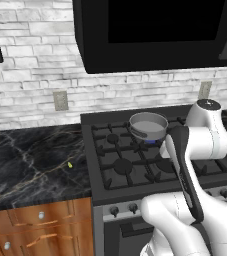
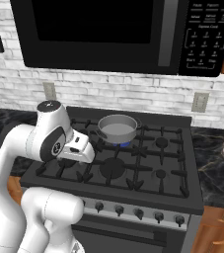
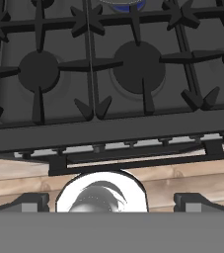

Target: Turn on the burner for the pot on the stove. Wait thirty seconds for the pot to heat up. Then add the lemon wedge to the pot.

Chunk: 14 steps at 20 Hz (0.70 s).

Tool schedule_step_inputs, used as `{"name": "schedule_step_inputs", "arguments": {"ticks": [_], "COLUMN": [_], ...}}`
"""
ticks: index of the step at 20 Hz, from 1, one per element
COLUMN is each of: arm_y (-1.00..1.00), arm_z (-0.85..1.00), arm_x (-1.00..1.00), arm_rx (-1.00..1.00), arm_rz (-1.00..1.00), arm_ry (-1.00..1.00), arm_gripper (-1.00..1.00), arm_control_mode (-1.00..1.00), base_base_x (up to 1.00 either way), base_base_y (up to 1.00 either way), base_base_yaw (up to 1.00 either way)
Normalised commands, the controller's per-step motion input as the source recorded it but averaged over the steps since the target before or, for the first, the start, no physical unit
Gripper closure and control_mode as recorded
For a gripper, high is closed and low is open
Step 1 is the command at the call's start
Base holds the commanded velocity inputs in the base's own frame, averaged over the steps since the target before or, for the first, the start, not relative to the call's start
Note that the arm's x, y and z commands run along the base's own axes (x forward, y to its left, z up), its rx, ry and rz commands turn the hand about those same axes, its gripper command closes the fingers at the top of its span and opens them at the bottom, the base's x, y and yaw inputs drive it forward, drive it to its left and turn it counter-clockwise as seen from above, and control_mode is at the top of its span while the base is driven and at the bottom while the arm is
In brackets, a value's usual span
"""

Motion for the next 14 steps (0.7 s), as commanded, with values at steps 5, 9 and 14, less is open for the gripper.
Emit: {"name": "schedule_step_inputs", "arguments": {"ticks": [5, 9, 14], "arm_y": [0.00, 0.00, 0.00], "arm_z": [0.00, 0.00, 0.05], "arm_x": [-0.01, 0.00, 0.00], "arm_rx": [0.00, 0.00, 0.00], "arm_rz": [0.00, 0.00, 0.00], "arm_ry": [-0.01, -0.07, -0.03], "arm_gripper": [-1.00, -1.00, -1.00], "arm_control_mode": [-1.00, -1.00, -1.00], "base_base_x": [0.00, 0.00, 0.00], "base_base_y": [0.00, 0.00, 0.00], "base_base_yaw": [0.00, 0.00, 0.00]}}
